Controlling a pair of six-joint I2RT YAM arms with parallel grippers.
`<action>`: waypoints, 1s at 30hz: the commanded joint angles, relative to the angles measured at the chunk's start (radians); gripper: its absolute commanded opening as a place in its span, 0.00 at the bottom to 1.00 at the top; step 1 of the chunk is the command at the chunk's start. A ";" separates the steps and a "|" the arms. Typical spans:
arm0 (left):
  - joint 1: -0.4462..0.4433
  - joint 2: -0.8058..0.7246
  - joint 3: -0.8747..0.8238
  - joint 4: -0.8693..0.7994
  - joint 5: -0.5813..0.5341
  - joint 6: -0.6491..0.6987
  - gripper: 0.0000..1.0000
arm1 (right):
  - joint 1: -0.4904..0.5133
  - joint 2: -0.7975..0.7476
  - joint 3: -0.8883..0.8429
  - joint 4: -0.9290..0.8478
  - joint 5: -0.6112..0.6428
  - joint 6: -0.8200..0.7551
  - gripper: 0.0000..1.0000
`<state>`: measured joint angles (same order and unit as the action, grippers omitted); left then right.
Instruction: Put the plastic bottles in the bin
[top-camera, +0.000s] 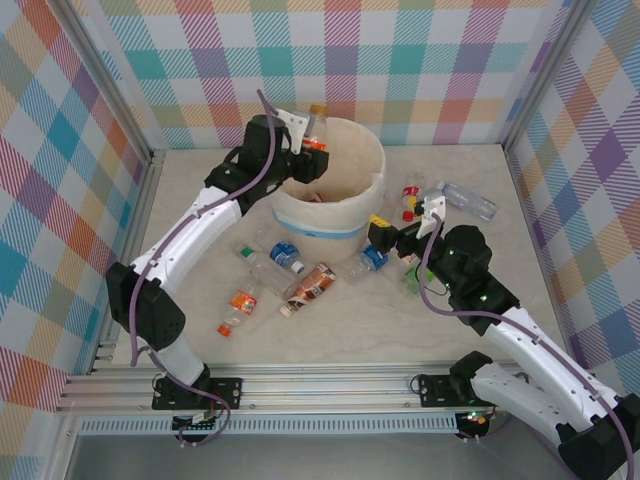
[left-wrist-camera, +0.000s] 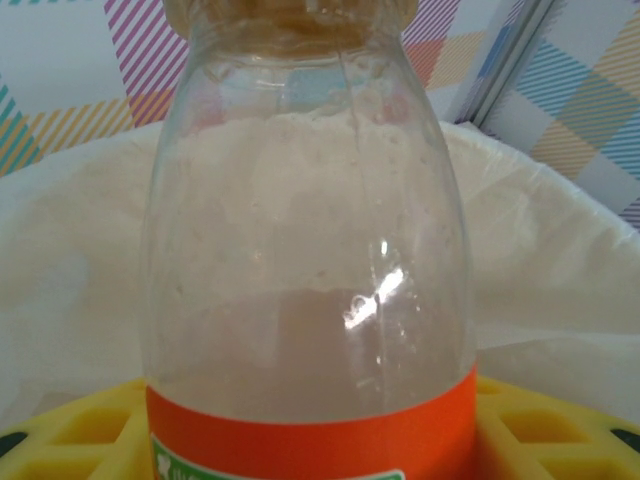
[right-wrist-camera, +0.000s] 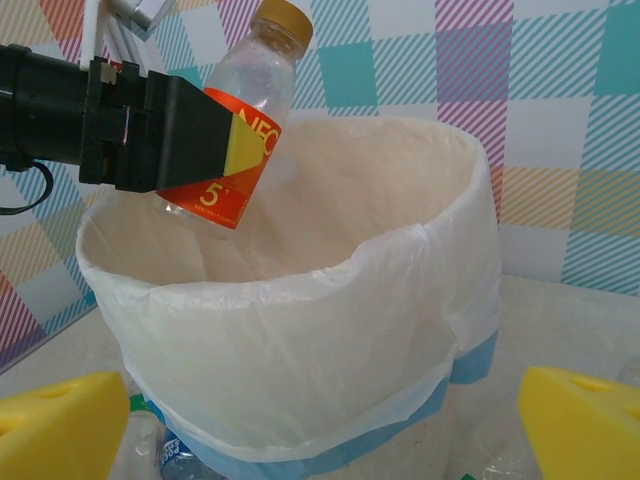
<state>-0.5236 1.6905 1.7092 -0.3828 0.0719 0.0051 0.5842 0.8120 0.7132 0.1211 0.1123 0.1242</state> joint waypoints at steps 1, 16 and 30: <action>-0.016 0.034 0.062 -0.081 -0.045 0.012 0.45 | 0.006 -0.005 0.011 -0.026 0.018 0.018 1.00; -0.061 0.170 0.174 -0.202 -0.097 -0.005 0.54 | 0.006 0.026 0.032 -0.134 0.178 0.041 1.00; -0.061 0.198 0.321 -0.286 -0.019 -0.044 0.81 | -0.038 0.008 -0.012 -0.367 0.384 0.223 1.00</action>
<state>-0.5747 1.9045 1.9865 -0.6468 0.0109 -0.0235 0.5648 0.8337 0.7139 -0.1696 0.4362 0.2626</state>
